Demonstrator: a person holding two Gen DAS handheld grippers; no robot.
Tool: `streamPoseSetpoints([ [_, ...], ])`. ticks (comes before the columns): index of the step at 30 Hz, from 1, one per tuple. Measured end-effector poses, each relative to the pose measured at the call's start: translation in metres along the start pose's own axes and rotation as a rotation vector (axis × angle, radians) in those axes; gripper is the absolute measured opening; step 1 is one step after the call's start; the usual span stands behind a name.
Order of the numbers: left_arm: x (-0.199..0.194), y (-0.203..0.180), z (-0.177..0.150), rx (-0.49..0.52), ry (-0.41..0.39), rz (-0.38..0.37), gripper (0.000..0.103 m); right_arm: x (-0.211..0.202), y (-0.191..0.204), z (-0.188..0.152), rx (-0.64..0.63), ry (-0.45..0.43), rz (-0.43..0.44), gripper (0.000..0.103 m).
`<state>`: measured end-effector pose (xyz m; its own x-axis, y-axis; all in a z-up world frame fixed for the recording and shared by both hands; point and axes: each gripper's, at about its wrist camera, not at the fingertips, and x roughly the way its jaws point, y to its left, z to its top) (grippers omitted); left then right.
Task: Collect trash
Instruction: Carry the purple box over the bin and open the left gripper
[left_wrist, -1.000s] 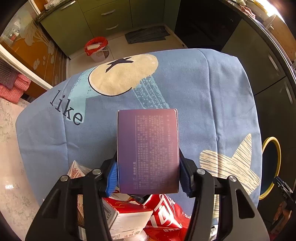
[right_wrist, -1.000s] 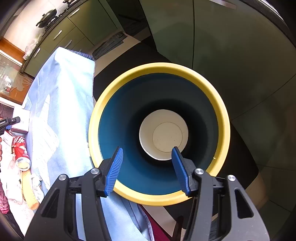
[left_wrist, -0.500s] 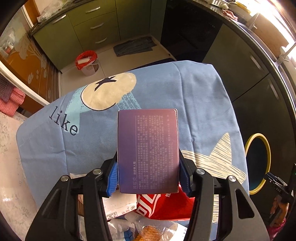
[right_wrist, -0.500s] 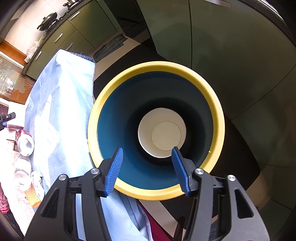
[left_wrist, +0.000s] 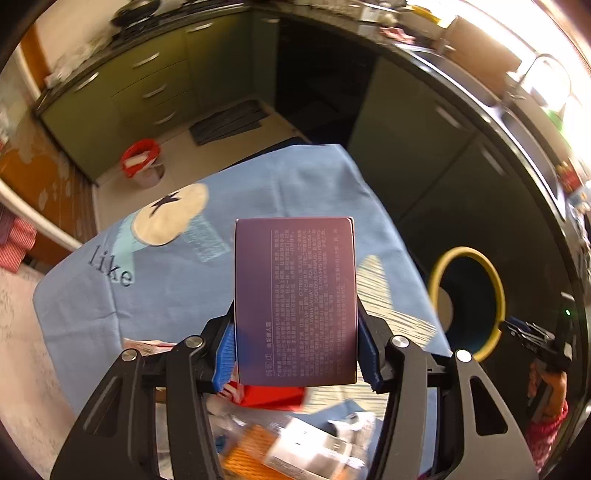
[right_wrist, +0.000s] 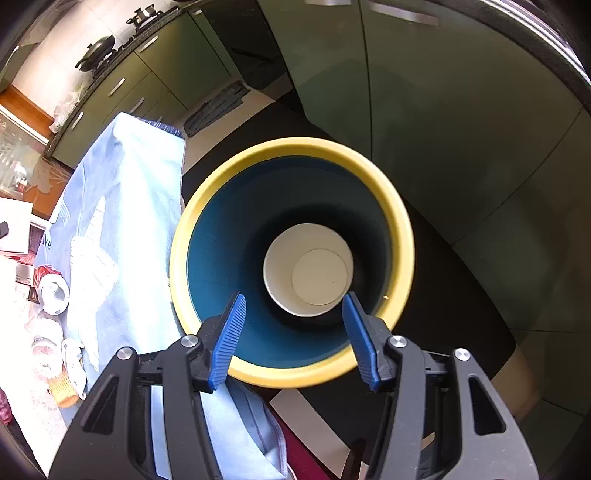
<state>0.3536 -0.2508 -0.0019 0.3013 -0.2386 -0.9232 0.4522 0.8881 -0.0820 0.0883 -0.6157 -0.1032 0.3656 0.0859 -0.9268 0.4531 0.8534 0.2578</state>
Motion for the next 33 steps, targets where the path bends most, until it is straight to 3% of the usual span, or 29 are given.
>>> streamPoseSetpoints([
  [5,-0.003,-0.08,-0.015,0.144,0.007,-0.092,0.054,-0.017,-0.017,-0.01,0.013,-0.042,-0.019,0.052],
  [9,0.022,-0.159,-0.029,0.292,0.063,-0.156,0.054,-0.033,-0.032,-0.022,0.014,-0.073,-0.042,0.052],
  [14,0.067,-0.24,-0.037,0.408,0.141,-0.187,0.054,-0.047,-0.051,-0.041,0.016,-0.103,-0.062,0.052],
  [18,0.111,-0.286,-0.037,0.454,0.193,-0.162,0.054,-0.051,-0.065,-0.053,0.034,-0.108,-0.067,0.053],
  [20,0.123,-0.295,-0.035,0.451,0.193,-0.145,0.058,-0.052,-0.072,-0.057,0.044,-0.116,-0.075,0.057],
  [22,0.128,-0.303,-0.031,0.454,0.172,-0.125,0.073,-0.054,-0.078,-0.06,0.055,-0.124,-0.082,0.06],
  [24,0.124,-0.303,-0.028,0.449,0.138,-0.119,0.074,-0.054,-0.081,-0.062,0.057,-0.128,-0.083,0.06],
  [28,0.085,-0.285,-0.03,0.431,0.072,-0.159,0.074,-0.051,-0.077,-0.064,0.041,-0.126,-0.068,0.06],
  [33,0.012,-0.239,-0.052,0.384,-0.069,-0.22,0.075,-0.045,-0.053,-0.064,-0.022,-0.113,-0.043,0.06],
])
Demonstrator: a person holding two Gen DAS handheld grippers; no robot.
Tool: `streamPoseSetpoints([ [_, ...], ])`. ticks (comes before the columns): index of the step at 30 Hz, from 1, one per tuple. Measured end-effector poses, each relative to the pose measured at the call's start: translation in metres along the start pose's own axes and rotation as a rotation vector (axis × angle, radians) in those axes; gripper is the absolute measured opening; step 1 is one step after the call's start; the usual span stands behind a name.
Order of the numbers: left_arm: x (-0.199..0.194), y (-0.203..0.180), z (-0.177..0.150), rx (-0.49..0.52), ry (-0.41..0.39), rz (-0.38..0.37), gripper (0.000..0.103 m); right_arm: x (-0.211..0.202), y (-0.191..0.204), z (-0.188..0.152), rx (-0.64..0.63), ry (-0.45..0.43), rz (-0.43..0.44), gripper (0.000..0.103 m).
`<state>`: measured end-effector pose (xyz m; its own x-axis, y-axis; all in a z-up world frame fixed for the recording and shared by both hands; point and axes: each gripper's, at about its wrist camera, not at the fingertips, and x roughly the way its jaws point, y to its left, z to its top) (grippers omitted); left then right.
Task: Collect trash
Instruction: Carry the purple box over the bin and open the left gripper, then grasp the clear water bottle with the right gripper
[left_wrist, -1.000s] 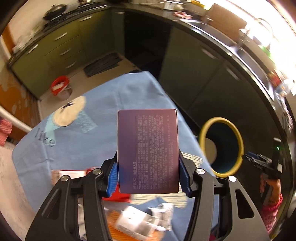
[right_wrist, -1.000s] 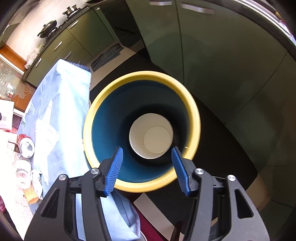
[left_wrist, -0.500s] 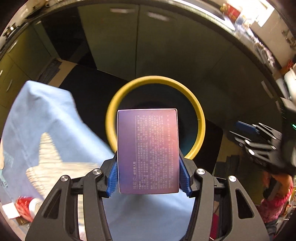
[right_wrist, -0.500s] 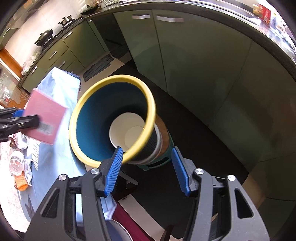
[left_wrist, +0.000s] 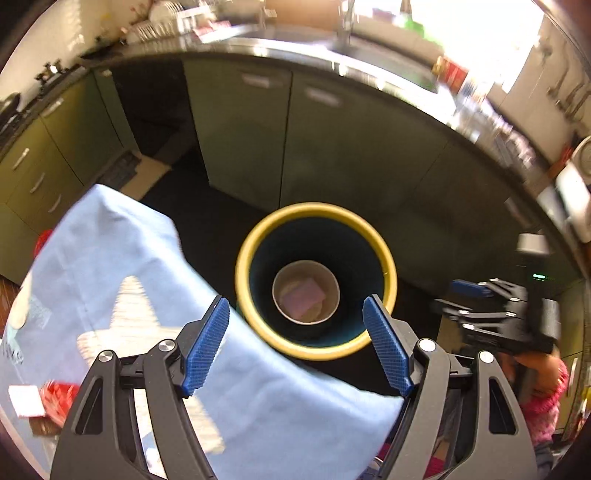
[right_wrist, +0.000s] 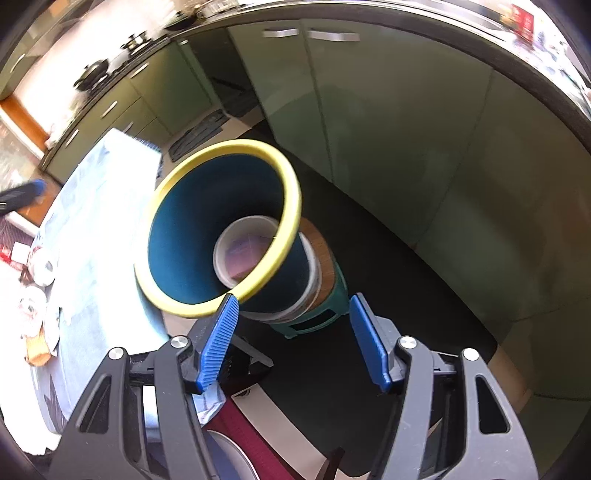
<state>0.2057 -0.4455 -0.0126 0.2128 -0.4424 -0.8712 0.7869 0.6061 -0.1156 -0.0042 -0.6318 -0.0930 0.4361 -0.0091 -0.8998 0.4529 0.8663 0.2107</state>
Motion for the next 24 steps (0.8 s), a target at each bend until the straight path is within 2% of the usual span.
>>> streamPoseSetpoints([
  [3,-0.054,0.021,-0.035,-0.039,-0.101,-0.006,0.079,0.002,0.023,0.0,-0.063,0.01,0.011,0.06],
  [8,-0.126,0.065,-0.1,-0.135,-0.219,-0.006,0.088,-0.002,0.072,0.002,-0.21,0.02,0.056,0.06],
  [11,-0.17,0.095,-0.152,-0.198,-0.317,0.057,0.092,-0.004,0.114,0.002,-0.325,0.03,0.085,0.06],
  [15,-0.211,0.135,-0.225,-0.313,-0.417,0.24,0.095,-0.009,0.18,-0.003,-0.486,0.044,0.152,0.06],
  [19,-0.218,0.17,-0.286,-0.421,-0.411,0.309,0.095,-0.019,0.244,-0.006,-0.616,0.069,0.251,0.06],
  [24,-0.205,0.198,-0.34,-0.51,-0.355,0.332,0.095,-0.023,0.324,-0.009,-0.727,0.154,0.358,0.06],
])
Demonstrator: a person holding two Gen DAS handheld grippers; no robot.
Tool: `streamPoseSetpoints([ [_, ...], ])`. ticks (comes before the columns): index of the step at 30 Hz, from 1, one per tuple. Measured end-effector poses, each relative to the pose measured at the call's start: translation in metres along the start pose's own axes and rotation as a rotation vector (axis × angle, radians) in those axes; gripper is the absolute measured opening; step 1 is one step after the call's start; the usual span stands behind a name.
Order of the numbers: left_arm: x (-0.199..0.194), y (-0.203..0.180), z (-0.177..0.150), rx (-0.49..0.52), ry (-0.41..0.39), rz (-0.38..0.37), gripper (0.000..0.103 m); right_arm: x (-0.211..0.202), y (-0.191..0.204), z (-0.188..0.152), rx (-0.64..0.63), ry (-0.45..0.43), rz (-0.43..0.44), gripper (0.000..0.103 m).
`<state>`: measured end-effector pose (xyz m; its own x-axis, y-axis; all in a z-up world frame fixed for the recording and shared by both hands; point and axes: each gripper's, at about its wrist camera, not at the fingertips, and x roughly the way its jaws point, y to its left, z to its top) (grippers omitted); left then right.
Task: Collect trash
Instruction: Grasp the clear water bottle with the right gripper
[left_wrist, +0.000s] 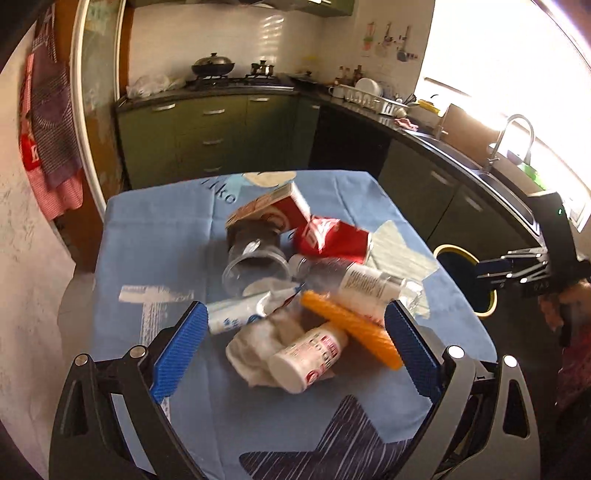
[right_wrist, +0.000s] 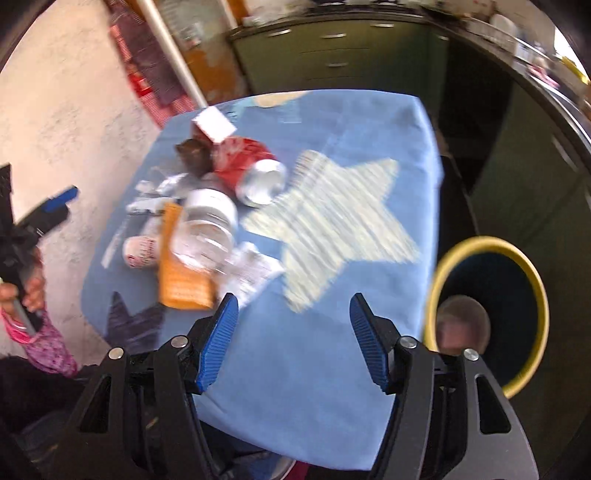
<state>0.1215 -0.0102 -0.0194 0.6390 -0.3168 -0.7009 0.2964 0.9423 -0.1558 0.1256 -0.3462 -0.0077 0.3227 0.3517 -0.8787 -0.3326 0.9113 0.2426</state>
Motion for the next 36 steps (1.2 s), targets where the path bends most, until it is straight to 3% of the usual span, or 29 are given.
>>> streamPoseSetpoints([
  [8,0.028,0.022,-0.034,-0.054,0.068,0.024,0.095,0.06,0.056,0.072,-0.094,0.206,0.061,0.06],
  [12,0.031,0.025,-0.036,-0.051,0.076,-0.005,0.095,0.09,0.064,0.084,-0.11,0.327,0.037,0.06],
  [18,0.032,0.036,-0.038,-0.078,0.082,-0.024,0.096,0.122,0.07,0.096,-0.119,0.431,0.02,0.063],
  [28,0.044,0.042,-0.041,-0.093,0.106,-0.048,0.096,0.161,0.077,0.1,-0.118,0.508,0.042,0.064],
  [36,0.048,0.039,-0.042,-0.088,0.117,-0.051,0.096,0.145,0.088,0.094,-0.165,0.432,0.041,0.062],
])
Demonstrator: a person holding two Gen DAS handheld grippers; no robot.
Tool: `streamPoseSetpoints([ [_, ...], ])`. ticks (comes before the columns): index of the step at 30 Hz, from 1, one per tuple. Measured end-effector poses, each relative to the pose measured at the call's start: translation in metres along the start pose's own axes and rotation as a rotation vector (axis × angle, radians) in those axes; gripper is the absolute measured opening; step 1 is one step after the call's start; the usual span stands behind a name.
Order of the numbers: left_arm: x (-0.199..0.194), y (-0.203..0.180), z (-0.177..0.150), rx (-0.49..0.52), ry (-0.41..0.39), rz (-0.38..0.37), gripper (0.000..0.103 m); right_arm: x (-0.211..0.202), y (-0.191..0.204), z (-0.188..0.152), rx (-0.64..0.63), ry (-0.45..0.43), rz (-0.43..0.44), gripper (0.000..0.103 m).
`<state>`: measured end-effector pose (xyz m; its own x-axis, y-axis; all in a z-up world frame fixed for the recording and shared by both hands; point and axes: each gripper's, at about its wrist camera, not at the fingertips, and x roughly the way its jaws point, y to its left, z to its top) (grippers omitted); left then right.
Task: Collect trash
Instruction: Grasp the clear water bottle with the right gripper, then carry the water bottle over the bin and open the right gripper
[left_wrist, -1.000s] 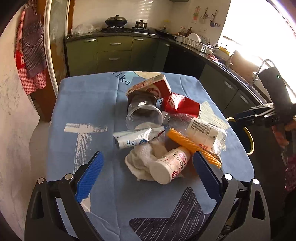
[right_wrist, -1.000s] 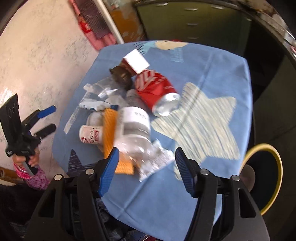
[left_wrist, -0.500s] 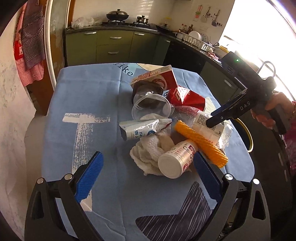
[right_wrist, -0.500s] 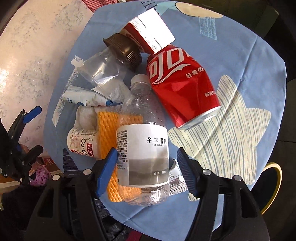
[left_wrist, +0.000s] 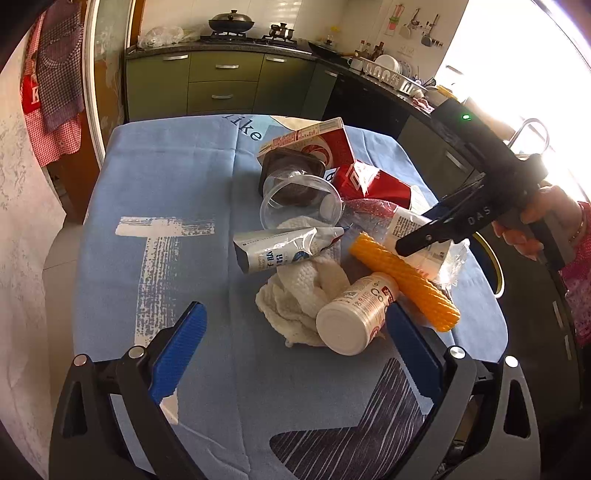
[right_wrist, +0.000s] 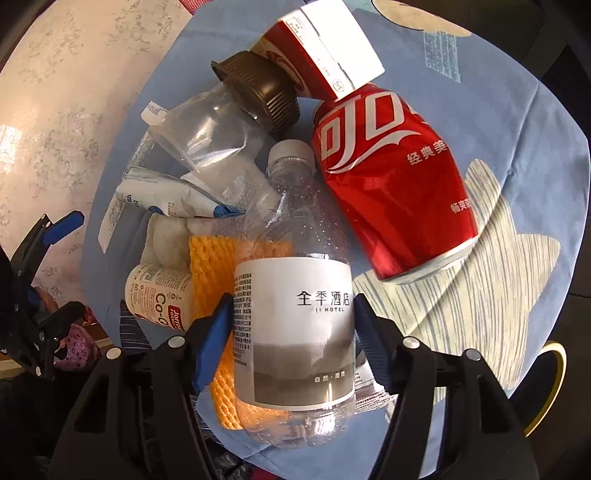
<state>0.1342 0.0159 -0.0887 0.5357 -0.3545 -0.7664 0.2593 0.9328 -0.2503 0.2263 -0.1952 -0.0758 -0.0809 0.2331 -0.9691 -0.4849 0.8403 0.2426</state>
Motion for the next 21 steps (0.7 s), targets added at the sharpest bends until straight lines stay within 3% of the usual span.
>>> streamPoseSetpoints([
  [14,0.0,-0.025,0.002,0.057,0.007,-0.004,0.096,-0.059,-0.002,-0.077,0.022,-0.183,0.015,0.061],
  [21,-0.002,-0.044,0.005,0.103,0.004,-0.016,0.096,-0.098,-0.069,-0.143,0.209,-0.314,-0.014,0.061],
])
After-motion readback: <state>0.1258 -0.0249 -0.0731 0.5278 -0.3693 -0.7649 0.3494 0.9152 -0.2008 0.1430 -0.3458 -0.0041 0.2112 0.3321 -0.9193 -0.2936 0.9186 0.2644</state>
